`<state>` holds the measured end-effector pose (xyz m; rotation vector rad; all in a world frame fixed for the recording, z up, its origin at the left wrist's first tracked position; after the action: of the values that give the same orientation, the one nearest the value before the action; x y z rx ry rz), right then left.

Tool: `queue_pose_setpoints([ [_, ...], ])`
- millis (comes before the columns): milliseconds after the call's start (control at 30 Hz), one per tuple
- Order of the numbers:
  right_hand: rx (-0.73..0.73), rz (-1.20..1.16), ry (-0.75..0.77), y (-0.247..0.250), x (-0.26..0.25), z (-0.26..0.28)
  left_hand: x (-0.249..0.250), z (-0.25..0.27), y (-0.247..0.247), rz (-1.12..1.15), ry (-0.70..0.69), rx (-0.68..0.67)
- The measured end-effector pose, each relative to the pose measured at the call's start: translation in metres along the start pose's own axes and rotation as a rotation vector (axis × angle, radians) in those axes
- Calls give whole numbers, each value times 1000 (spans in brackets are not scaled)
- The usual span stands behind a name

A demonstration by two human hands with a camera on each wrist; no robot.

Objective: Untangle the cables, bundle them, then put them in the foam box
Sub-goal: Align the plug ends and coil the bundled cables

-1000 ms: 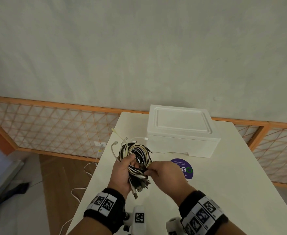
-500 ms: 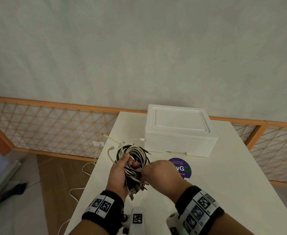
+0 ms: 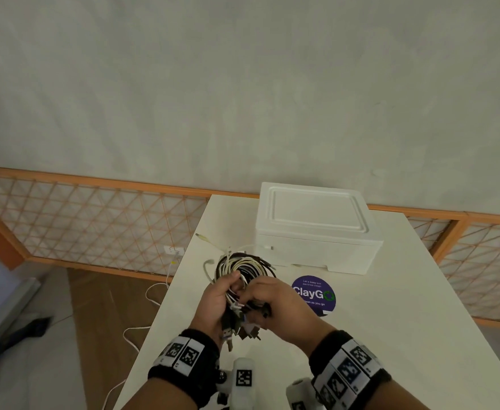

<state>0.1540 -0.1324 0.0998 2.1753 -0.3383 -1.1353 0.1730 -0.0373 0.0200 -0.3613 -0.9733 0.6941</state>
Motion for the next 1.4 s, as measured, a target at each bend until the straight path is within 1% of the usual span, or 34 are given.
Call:
queue_pose_setpoints([
  [33,0,25,21,1,-1,0,1,1,-1,-5,-13,-9],
  [67,-6,102,51,0,-3,1,1,2,-1,-7,-19,-13],
  [133,26,356,116,0,-7,3,4,4,-3,7,-13,-9],
  [167,55,420,108,1,-8,5,5,5,-3,23,-12,-5],
  [200,87,408,60,4,-5,5,8,8,-4,48,-16,-6],
  [300,145,217,-134,17,9,5,21,13,-6,142,-45,-33],
  [367,176,171,-163,25,17,5,27,12,-3,135,-76,-16],
  [433,124,172,-166,24,18,5,30,10,0,121,-105,6],
  [467,101,195,-139,23,15,5,32,10,0,129,-119,5],
  [533,127,219,6,23,4,0,34,10,-2,150,-138,-3],
  [633,155,214,119,22,-7,0,33,12,-6,178,-148,-13],
  [667,136,218,137,20,-9,1,33,12,-7,190,-148,-12],
  [700,117,227,108,20,-8,2,33,12,-7,195,-147,-3],
  [767,145,283,23,25,0,3,32,11,-7,206,-143,10],
  [800,158,317,27,26,-1,3,32,10,-7,225,-144,9],
  [867,156,371,66,23,-5,4,33,10,-8,284,-139,-13],
  [933,210,412,123,23,-5,6,33,11,-11,330,-118,-39],
  [1000,237,413,157,23,-4,6,34,11,-13,333,-126,-42],
  [1100,225,457,231,19,-4,7,33,11,-12,330,-136,-30],
  [1167,201,474,247,16,-3,6,32,12,-14,322,-135,-40],
  [1267,166,458,210,13,1,8,29,10,-13,263,-143,-43],
  [1400,221,349,98,16,-2,7,22,11,-11,163,-147,-47],
])
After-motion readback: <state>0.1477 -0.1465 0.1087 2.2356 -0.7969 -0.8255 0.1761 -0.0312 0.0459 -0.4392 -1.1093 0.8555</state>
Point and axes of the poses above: each hand's wrist, its own z-axis away from the middle knuckle, its own y-axis out of the back of the hand, x = y × z, the point moved 7 cm from there along -z, towards the middle knuckle, and after that the axes turned 13 degrees about x, right-handed, at the moved point
